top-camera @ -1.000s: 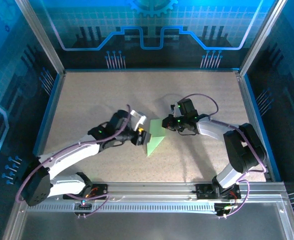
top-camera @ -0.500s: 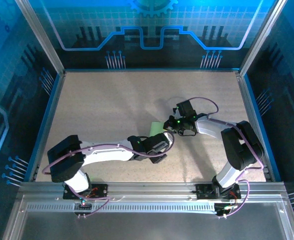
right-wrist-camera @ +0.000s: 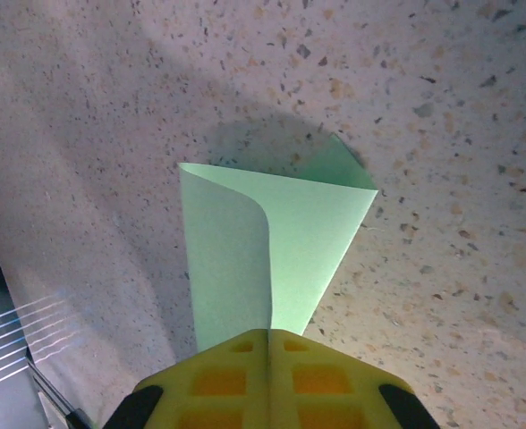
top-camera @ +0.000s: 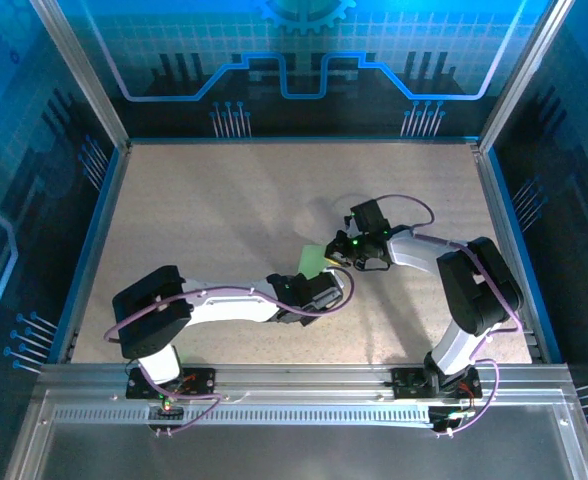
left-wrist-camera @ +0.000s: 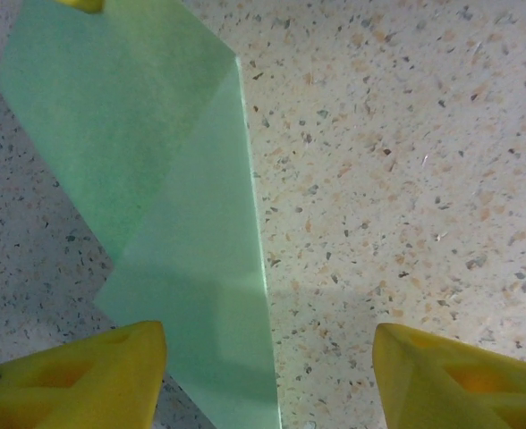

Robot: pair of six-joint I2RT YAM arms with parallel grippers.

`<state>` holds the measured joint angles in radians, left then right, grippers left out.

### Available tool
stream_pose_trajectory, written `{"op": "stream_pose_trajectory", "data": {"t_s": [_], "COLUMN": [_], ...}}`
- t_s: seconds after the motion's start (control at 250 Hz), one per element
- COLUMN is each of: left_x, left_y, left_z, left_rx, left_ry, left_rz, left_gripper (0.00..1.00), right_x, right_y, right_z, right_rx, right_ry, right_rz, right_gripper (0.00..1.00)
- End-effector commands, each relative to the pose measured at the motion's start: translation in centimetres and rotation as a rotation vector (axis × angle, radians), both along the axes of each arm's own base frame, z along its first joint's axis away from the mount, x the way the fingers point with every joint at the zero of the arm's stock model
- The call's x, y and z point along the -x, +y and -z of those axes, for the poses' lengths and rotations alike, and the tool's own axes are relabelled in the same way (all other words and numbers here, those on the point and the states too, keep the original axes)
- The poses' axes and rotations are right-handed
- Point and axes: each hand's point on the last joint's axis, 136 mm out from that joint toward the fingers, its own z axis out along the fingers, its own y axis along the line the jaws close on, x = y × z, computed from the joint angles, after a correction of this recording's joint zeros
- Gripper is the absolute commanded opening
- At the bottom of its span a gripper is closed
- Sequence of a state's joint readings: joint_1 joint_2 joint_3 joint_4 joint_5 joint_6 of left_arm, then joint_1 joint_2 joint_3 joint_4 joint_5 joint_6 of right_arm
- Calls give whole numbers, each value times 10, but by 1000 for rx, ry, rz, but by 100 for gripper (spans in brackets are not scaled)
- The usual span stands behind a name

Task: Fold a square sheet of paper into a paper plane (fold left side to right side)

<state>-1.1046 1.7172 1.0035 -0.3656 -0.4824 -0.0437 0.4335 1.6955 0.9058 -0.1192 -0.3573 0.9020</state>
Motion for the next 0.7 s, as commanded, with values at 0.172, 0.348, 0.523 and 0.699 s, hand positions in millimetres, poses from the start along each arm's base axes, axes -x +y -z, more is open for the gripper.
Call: {"op": "stream_pose_trajectory", "data": {"t_s": [0.172, 0.348, 0.523, 0.699], "left_x": [-10, -10, -11, -13], "left_y": [0, 0, 3, 8], "left_z": [-2, -1, -1, -4], "left_rx": [-40, -38, -35, -20], "left_ry": [-45, -43, -51, -63], "left_rz": [-10, -10, -21, -41], "left_gripper": [48, 30, 16, 8], "right_x": [2, 3, 3, 2], "right_y": [8, 6, 6, 6], "right_z": [0, 1, 2, 0], "right_rx": [-14, -7, -8, -11], "right_ry": [25, 26, 25, 20], "right_rz": [-11, -5, -6, -5], "right_gripper": [0, 0, 0, 0]}}
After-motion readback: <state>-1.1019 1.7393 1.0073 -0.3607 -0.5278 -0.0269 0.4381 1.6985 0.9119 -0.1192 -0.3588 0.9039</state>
